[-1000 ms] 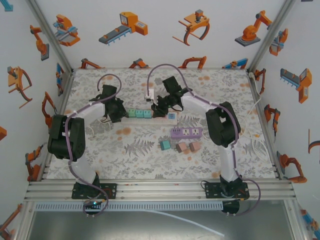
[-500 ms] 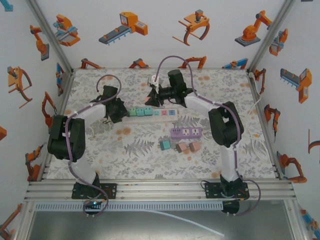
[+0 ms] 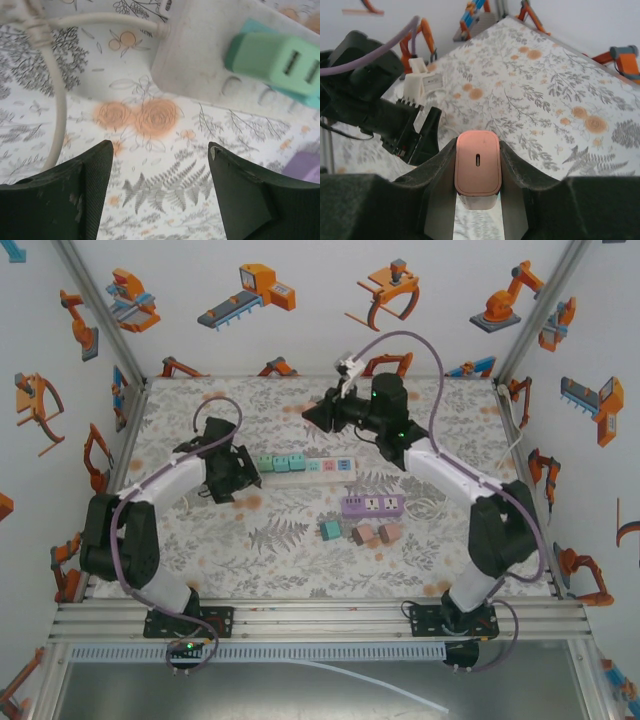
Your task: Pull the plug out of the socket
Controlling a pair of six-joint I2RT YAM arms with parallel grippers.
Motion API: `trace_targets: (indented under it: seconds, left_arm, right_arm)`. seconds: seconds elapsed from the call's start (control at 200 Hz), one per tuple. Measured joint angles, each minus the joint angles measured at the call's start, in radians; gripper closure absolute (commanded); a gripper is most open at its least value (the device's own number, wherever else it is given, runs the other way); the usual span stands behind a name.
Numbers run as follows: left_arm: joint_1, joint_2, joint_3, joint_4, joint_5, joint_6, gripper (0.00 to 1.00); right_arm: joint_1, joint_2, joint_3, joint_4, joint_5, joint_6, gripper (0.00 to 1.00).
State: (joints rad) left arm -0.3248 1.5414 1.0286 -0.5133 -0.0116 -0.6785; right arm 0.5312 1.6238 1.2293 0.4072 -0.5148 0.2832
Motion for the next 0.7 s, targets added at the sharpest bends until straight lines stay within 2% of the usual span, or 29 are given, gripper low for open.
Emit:
trace_targets:
  seconds: [0.125, 0.285, 0.4, 0.481, 0.606, 0.701]
  left_arm:
    - [-0.008, -0.162, 0.001, -0.035, 0.005, 0.040, 0.18]
    - [-0.051, -0.392, -0.007, -0.038, 0.080, 0.145, 0.07]
    - [-0.073, -0.534, -0.050, -0.018, 0.187, 0.212, 0.00]
    - [-0.087, -0.612, -0.091, 0.000, 0.258, 0.248, 0.03]
    - [-0.103, -0.667, -0.127, 0.015, 0.336, 0.295, 0.03]
    - [-0.111, -0.666, -0.130, 0.036, 0.377, 0.321, 0.03]
  right_arm:
    - [0.000, -0.197, -0.238, 0.081, 0.150, 0.202, 1.00]
    - [0.000, -0.459, -0.458, 0.037, 0.313, 0.395, 1.00]
    - [0.004, -0.663, -0.570, -0.071, 0.396, 0.523, 1.00]
    - [0.009, -0.789, -0.620, -0.185, 0.430, 0.606, 1.00]
    - [0.037, -0.904, -0.652, -0.370, 0.445, 0.698, 1.00]
    - [0.103, -0.936, -0.674, -0.468, 0.457, 0.757, 1.00]
